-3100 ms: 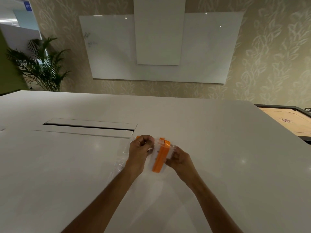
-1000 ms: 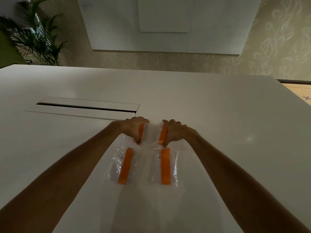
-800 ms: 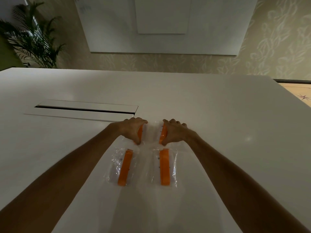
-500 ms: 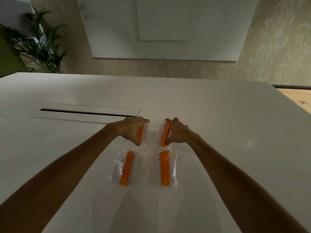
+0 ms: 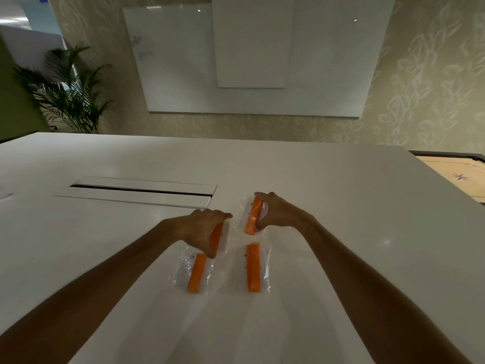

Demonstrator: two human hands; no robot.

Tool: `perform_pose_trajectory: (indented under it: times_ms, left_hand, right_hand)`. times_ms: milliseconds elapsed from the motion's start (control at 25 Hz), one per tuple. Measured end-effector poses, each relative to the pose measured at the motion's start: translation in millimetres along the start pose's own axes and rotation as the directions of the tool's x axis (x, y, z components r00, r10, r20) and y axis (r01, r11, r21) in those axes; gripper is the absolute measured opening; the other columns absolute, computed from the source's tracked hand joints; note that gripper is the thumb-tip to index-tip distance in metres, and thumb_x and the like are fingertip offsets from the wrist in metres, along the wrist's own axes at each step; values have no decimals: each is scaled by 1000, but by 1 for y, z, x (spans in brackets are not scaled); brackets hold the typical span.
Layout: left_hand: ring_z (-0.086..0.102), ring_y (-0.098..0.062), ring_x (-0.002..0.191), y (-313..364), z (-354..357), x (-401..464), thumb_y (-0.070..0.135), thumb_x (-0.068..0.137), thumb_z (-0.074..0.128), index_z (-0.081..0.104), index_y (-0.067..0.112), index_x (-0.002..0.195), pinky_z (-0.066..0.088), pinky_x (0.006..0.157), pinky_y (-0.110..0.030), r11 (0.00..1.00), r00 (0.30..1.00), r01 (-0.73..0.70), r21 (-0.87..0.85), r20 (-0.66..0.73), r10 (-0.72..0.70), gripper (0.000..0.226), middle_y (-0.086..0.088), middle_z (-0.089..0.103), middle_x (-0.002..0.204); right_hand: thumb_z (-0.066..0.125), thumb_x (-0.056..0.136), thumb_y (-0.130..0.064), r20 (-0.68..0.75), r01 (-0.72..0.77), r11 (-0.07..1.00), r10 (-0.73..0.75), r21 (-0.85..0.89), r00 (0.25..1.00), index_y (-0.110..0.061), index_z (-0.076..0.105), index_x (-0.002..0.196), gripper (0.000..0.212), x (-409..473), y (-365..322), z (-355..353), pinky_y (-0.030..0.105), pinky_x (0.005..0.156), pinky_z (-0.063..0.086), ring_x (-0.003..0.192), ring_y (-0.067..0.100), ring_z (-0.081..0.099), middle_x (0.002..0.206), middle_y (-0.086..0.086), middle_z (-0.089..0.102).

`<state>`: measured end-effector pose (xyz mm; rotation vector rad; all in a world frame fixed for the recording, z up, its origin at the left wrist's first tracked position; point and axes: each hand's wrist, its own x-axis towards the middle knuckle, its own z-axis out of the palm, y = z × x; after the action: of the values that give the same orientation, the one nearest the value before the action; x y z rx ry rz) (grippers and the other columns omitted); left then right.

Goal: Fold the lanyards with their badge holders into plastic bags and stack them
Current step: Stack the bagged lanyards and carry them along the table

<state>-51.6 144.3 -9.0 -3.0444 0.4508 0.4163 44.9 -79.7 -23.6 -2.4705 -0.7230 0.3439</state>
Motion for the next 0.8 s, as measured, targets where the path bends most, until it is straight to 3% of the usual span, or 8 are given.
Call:
perform_pose_trajectory:
  times_ms: [200,440,800]
  left_hand:
    - [35,-21,130,11,16,-18,52,63,78,15,28,146,30,107,-39,999,1000,22,-26,15,-21,107,1,33,148]
    - [36,-22,129,22,21,-39,49,63,78,15,28,146,27,108,-40,999,999,39,-24,-12,-40,106,1,34,147]
    - [22,-23,140,14,34,-57,55,58,79,6,30,148,16,116,-44,992,995,99,-74,14,-98,119,0,20,156]
  right_hand:
    - [87,62,-31,95,0,997,-7,73,995,-22,27,147,105,-27,-4,11,38,106,39,130,25,40,143,5,39]
    - [85,64,-32,168,26,999,-32,37,985,-24,29,146,100,-56,-9,31,38,106,40,127,23,42,140,0,40]
    - [85,64,-30,186,18,997,-32,72,982,-30,20,149,107,-71,0,46,35,110,34,138,18,30,152,-4,26]
